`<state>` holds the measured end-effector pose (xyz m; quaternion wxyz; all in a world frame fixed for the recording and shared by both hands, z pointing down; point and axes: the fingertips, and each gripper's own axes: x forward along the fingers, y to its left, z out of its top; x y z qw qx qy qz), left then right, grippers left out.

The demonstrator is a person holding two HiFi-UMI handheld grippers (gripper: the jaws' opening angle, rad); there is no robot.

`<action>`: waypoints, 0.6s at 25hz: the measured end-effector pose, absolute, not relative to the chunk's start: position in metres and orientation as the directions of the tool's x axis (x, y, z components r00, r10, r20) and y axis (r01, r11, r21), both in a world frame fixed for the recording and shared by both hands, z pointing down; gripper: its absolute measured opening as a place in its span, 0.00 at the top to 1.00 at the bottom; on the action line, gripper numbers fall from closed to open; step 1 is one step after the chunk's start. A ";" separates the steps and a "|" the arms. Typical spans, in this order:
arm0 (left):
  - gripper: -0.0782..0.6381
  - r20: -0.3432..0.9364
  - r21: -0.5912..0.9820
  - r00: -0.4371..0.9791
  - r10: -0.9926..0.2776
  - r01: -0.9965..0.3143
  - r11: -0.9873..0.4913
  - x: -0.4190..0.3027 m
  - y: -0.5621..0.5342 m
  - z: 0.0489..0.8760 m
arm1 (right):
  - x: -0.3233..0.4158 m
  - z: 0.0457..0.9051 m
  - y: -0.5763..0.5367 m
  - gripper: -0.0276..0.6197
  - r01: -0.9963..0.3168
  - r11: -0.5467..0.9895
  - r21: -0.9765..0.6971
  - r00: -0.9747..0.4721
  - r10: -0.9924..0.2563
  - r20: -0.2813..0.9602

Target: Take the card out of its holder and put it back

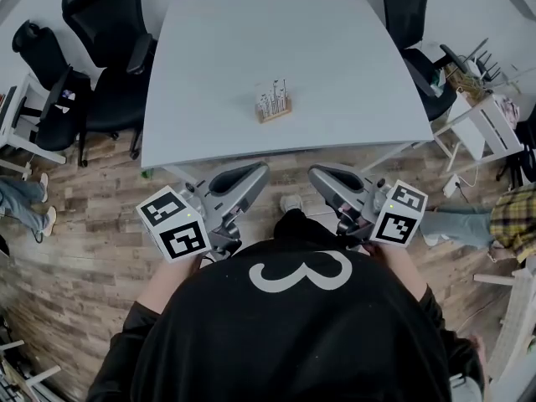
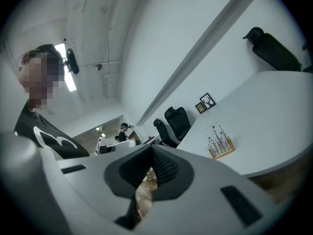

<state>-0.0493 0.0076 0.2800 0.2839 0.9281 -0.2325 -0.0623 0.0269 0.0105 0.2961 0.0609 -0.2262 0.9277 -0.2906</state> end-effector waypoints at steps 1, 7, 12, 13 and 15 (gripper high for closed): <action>0.87 0.017 0.555 0.885 -0.466 -0.396 -0.731 -0.049 0.008 0.279 | 0.027 0.296 0.012 0.94 -0.385 0.727 -0.568 -0.890 -0.455 0.020; 0.87 0.018 0.554 0.886 -0.464 -0.395 -0.732 -0.049 0.014 0.284 | 0.028 0.300 0.018 0.94 -0.398 0.722 -0.565 -0.884 -0.467 0.027; 0.87 0.030 0.563 0.889 -0.456 -0.393 -0.727 -0.045 -0.001 0.284 | 0.031 0.299 0.003 0.94 -0.410 0.706 -0.578 -0.877 -0.479 0.036; 0.87 0.032 0.561 0.890 -0.454 -0.392 -0.729 -0.044 0.000 0.286 | 0.031 0.301 0.005 0.94 -0.412 0.705 -0.578 -0.876 -0.482 0.038; 0.87 0.032 0.559 0.892 -0.450 -0.390 -0.732 -0.043 0.004 0.289 | 0.032 0.304 0.009 0.94 -0.418 0.702 -0.577 -0.873 -0.486 0.041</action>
